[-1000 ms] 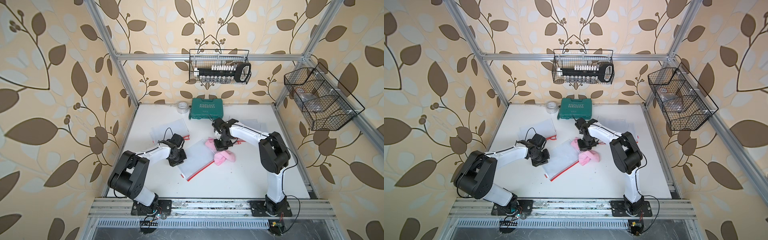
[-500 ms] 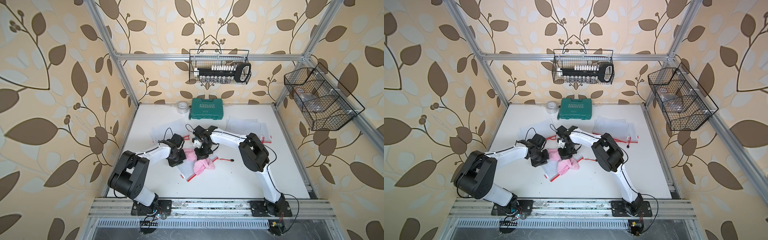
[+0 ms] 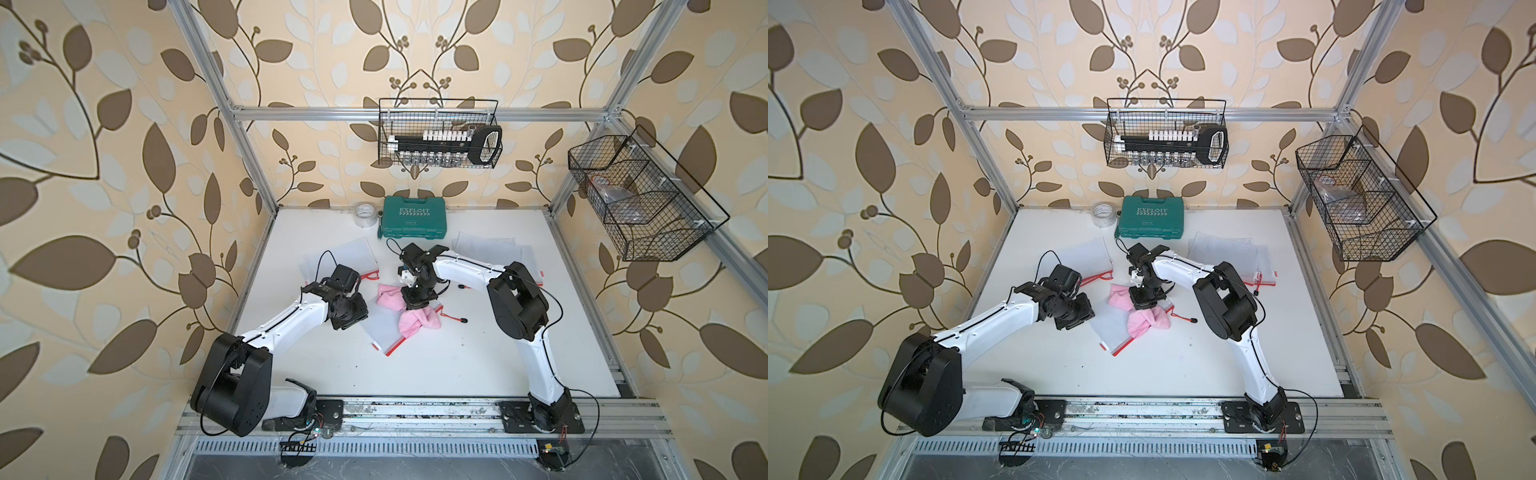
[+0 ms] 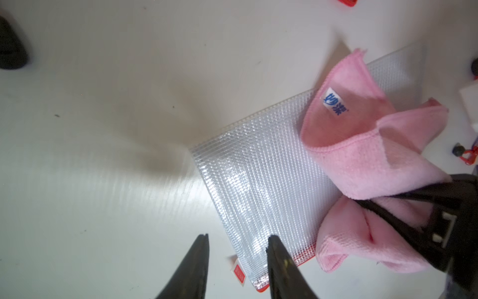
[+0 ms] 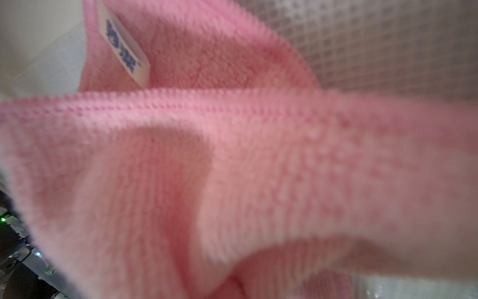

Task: Wipe the document bag
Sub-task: Wipe the dirt from the document bag, then adjust the document bag at the center of the board.

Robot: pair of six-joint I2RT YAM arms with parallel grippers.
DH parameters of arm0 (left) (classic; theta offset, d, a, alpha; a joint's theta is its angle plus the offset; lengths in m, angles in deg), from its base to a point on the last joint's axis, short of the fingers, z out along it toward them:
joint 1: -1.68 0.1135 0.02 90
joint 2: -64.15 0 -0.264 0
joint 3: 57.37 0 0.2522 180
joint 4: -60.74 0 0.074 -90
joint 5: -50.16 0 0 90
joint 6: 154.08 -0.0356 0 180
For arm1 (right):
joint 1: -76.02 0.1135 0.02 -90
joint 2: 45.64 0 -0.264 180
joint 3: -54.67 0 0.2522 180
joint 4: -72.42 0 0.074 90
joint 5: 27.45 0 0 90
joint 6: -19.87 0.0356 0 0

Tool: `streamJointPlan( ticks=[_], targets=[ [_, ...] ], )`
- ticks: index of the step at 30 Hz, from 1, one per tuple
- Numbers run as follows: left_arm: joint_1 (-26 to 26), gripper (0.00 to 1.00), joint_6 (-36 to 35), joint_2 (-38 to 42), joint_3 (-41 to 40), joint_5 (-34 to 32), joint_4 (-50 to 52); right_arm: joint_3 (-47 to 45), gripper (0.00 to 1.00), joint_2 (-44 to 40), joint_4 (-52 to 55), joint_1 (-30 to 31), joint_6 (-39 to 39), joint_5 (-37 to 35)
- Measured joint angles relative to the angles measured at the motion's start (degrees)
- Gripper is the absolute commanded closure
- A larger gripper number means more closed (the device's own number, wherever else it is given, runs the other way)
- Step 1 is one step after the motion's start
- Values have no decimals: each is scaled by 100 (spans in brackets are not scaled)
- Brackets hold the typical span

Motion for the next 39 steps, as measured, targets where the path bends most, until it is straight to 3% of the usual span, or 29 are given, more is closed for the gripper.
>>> streamJointPlan(
  ticks=[7, 19, 39],
  targets=[
    [214, 54, 210, -409, -470, 160, -562, -42, 100, -9, -31, -17, -59, 87],
    [286, 57, 850, -697, -1034, 846, -2787, -201, 100, -39, -208, -177, -44, 522],
    [291, 48, 1552, -138, -2162, 1318, -4660, -442, 100, -33, -492, -245, 59, 1207]
  ],
)
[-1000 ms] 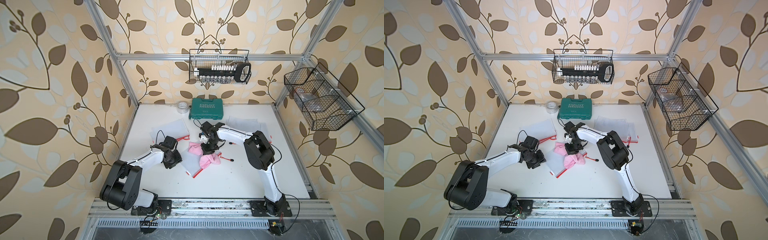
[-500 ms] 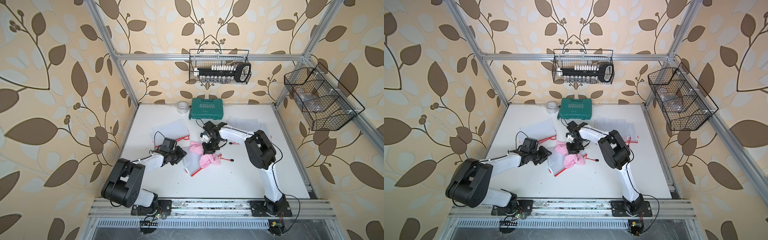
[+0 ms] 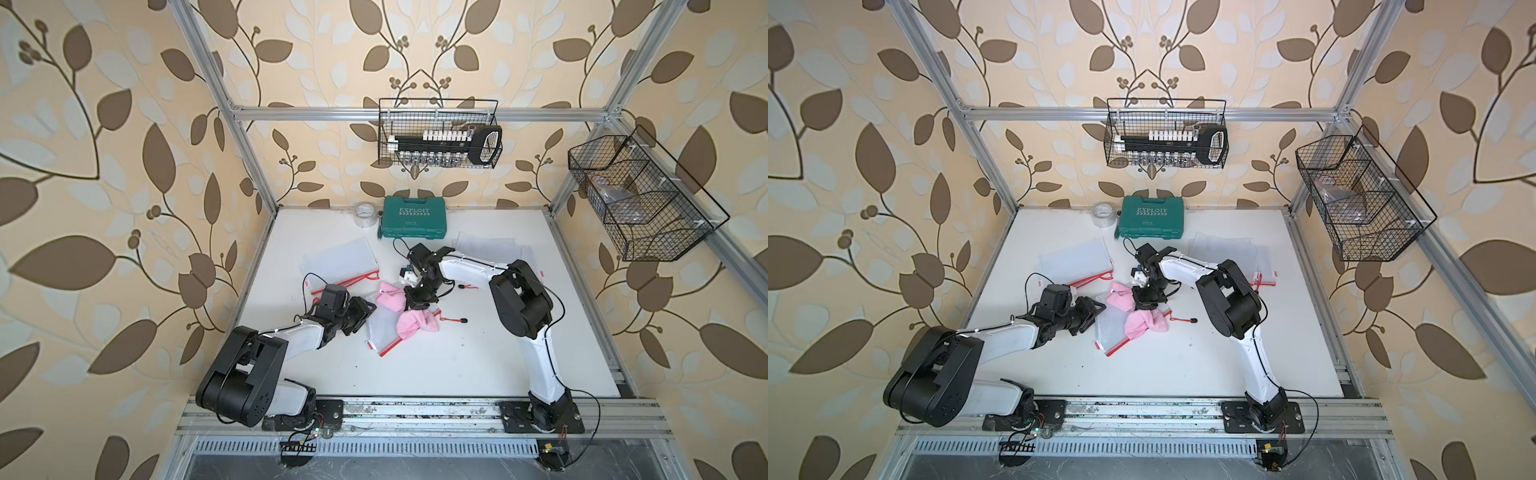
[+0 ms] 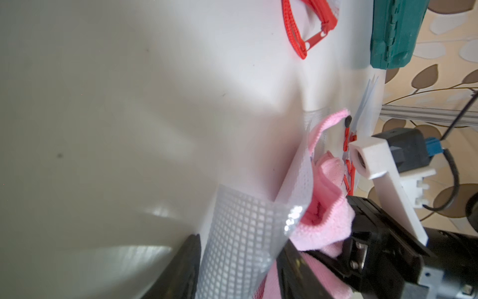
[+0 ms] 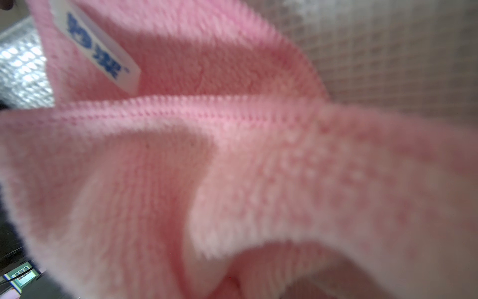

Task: Wipe the document bag
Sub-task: Adjust the document bag at the center of the board.

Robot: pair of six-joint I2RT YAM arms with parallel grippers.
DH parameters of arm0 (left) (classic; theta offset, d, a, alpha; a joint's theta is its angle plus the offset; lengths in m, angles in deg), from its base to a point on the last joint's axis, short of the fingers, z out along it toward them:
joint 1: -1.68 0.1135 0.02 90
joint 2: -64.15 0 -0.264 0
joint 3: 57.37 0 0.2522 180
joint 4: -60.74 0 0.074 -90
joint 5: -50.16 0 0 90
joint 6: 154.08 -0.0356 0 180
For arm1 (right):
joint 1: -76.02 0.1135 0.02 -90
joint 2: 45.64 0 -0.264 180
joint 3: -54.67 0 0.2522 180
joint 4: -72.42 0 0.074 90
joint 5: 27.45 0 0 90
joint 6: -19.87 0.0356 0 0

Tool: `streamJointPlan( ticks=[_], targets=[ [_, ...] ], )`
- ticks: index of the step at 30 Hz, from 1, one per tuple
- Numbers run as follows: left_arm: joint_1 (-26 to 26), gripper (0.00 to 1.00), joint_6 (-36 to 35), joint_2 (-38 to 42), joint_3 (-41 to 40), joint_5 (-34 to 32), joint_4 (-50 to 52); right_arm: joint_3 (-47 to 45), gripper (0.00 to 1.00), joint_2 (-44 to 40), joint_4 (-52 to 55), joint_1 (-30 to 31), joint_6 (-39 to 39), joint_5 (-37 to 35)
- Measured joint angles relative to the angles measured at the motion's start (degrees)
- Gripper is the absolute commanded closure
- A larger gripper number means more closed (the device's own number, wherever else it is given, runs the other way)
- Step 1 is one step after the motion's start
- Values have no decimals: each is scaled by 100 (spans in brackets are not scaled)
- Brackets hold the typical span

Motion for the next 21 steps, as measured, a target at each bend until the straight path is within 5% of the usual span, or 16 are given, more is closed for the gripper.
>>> streamJointPlan(
  ticks=[10, 21],
  targets=[
    [264, 47, 243, 1554, -535, 2, 1499, 170, 100, 199, 164, -177, 149, 402],
    [264, 53, 317, 802, -658, 313, 186, 293, 100, 304, 306, -203, 146, 538]
  ],
)
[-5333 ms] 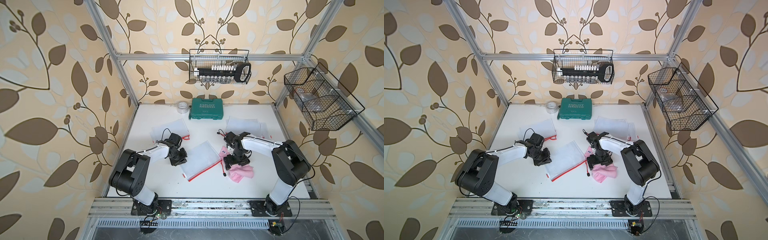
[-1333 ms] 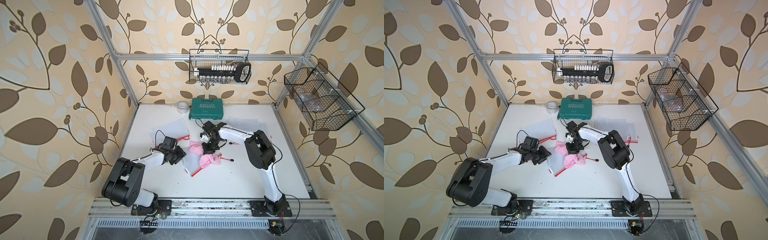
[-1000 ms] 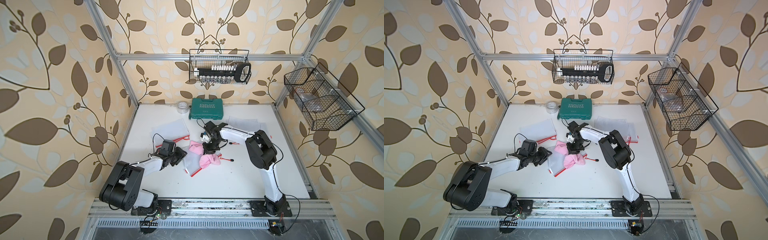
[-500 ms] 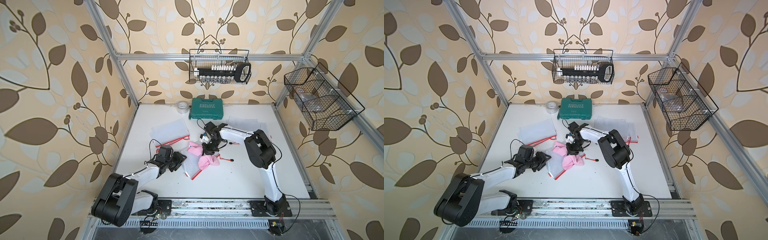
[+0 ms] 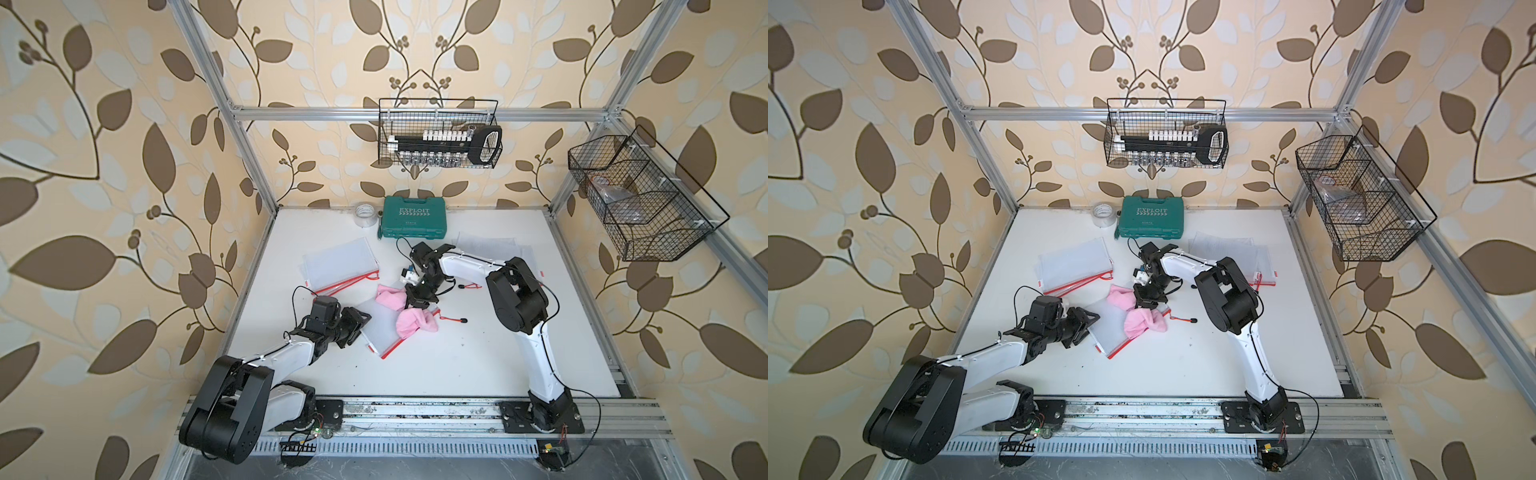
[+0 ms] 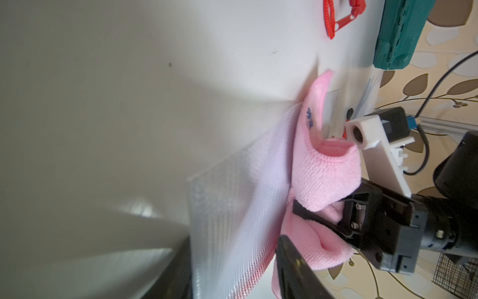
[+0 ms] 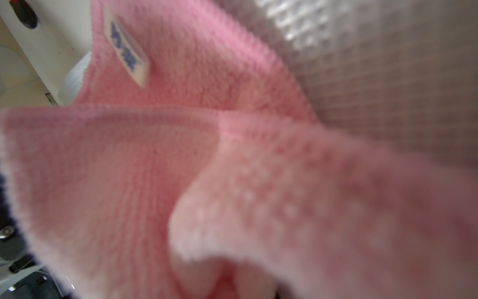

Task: Wipe the document bag
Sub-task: Adjust the document bag at the center of the board.

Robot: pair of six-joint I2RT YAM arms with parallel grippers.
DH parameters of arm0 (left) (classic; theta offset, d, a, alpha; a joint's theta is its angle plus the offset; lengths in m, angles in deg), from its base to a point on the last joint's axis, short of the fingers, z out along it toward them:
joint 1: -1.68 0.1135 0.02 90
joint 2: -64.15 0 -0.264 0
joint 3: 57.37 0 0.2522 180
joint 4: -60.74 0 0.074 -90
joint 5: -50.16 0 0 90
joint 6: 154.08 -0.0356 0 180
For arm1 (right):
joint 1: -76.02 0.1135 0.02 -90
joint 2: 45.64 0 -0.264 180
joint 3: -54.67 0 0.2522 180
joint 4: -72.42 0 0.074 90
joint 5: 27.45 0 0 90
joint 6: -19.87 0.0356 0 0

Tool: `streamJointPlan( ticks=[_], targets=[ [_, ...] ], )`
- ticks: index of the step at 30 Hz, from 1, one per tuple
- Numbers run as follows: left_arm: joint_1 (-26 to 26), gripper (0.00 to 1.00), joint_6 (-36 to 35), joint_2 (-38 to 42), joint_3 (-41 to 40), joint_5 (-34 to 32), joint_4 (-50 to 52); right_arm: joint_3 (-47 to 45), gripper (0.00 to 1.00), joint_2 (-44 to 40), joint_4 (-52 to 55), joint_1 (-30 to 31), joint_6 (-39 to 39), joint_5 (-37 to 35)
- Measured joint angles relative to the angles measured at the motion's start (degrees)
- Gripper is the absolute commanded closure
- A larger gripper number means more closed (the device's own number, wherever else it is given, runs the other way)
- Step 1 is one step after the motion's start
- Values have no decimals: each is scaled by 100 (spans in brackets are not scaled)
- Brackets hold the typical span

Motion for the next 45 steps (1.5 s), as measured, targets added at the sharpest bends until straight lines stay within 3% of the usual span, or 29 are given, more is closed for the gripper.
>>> streamJointPlan(
  ticks=[4, 6, 10, 15, 19, 26, 31, 34, 38, 45],
  targets=[
    [0, 55, -24, -66, -2, -4, -142, 0, 100, 0, 0, 0, 0, 7],
    [0, 74, -13, -66, -2, -33, -120, 0, 100, 0, 0, 0, -2, 7],
    [-2, 100, -111, 66, 39, -225, 476, -9, 100, -22, -9, 4, -2, 0],
    [-20, 100, -505, 876, 503, -603, 1884, -260, 100, -293, -223, 162, 2, -271],
    [76, 100, -1169, 1283, 1971, -1416, 3711, -542, 100, -920, 55, 153, 2, -1067],
    [50, 100, -2533, 1296, 5029, -3407, 6373, -820, 100, -2424, 258, -404, 44, -1899],
    [-319, 100, -3342, 885, 6422, -4907, 7921, -1029, 100, -2470, 238, -793, 68, -2055],
    [-778, 100, -3615, 299, 6964, -5300, 8535, -1128, 100, -2420, 251, -846, 68, -2105],
    [-1696, 100, -3764, -758, 7110, -5021, 8609, -1176, 100, -2422, 221, -850, 68, -2212],
    [-2697, 100, -3346, -2804, 6166, -2911, 6841, -1471, 100, -2677, 221, -942, 42, -2568]
  ],
)
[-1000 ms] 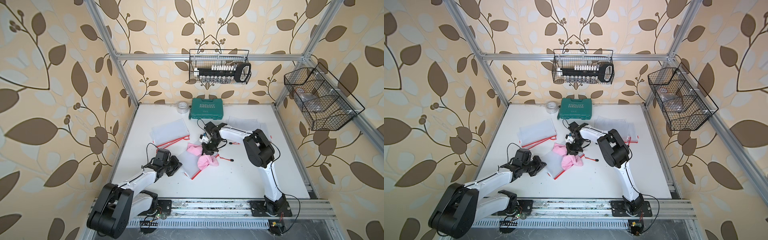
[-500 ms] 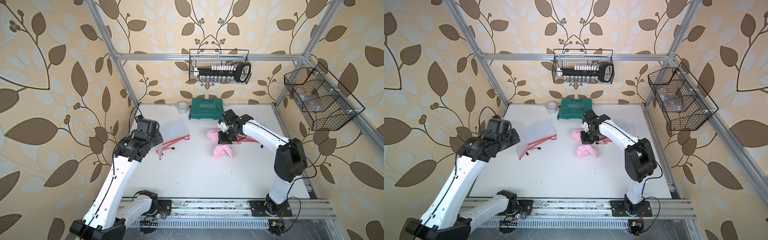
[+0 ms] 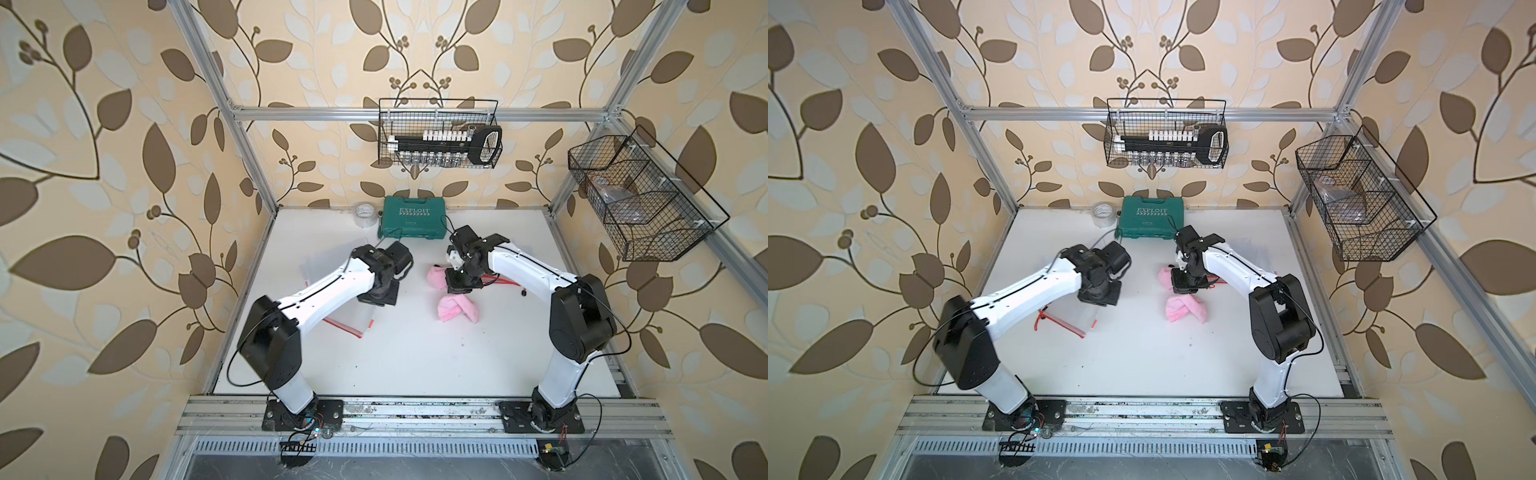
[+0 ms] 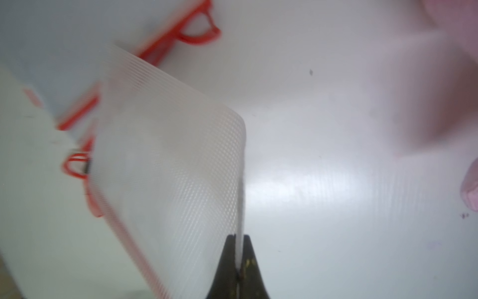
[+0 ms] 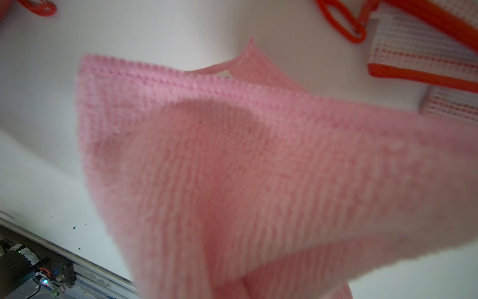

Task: Wipe the document bag
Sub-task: Adjust the document bag at the center of the board.

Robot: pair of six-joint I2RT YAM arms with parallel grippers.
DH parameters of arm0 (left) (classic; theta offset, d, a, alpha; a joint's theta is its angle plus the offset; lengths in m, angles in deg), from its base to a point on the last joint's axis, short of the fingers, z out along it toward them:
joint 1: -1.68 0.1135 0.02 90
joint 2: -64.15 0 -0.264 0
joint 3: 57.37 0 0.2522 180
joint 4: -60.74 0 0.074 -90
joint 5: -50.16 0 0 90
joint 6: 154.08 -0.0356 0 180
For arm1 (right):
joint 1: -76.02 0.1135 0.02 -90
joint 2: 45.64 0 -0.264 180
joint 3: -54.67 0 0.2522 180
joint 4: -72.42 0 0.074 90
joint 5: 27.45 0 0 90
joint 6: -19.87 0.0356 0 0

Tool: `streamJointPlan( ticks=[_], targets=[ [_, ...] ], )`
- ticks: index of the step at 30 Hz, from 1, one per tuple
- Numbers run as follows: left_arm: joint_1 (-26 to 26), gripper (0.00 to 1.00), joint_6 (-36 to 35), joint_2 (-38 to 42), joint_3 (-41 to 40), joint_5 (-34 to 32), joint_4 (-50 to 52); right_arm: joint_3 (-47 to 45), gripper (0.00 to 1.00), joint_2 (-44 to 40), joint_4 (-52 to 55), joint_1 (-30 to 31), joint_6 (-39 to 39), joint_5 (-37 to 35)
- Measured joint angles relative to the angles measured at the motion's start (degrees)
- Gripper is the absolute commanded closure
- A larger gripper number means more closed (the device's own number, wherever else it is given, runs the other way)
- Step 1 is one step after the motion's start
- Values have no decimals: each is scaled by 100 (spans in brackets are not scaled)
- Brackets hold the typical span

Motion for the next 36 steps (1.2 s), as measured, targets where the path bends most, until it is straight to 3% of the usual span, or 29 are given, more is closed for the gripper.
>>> streamJointPlan(
  ticks=[6, 12, 16, 20, 24, 27, 31, 36],
  targets=[
    [-79, 100, 671, -938, -273, 1528, -1510, -195, 100, -614, 13, -24, -4, -334],
    [-2, 100, 1355, -1331, -116, 2295, -2566, -258, 100, -800, 26, -24, -52, -490],
    [35, 60, 1725, -1528, -44, 2594, -3139, -295, 100, -798, 35, -22, -90, -490],
    [37, 49, 2039, -1526, -66, 2623, -3532, -289, 100, -798, 42, 26, -101, -490],
    [146, 52, 2149, -1224, -376, 2516, -3753, -129, 100, -767, 146, 201, -116, -487],
    [409, 66, 2249, -479, -1016, 2218, -3670, 223, 100, -566, 186, 463, -129, -378],
    [1215, 84, 2186, 708, -1729, 1784, -3272, 638, 100, -35, 17, 846, -55, 129],
    [1950, 84, 1799, 1200, -2245, 1436, -2938, 1674, 100, 1279, -214, 1320, 26, 953]
  ],
)
